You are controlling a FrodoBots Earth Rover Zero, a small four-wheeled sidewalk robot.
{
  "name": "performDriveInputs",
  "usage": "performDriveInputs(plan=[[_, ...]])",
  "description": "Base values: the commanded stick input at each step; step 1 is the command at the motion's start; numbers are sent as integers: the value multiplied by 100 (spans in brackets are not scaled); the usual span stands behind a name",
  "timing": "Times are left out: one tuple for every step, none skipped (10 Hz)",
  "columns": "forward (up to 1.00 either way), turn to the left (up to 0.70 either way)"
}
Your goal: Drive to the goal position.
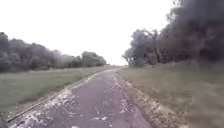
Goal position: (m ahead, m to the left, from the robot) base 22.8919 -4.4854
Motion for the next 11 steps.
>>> performDriveInputs(plan=[[100, 0], [100, 0], [100, 0], [100, 0], [100, 0], [100, 0], [100, 0], [100, 1], [100, 19], [100, 27], [100, 27]])
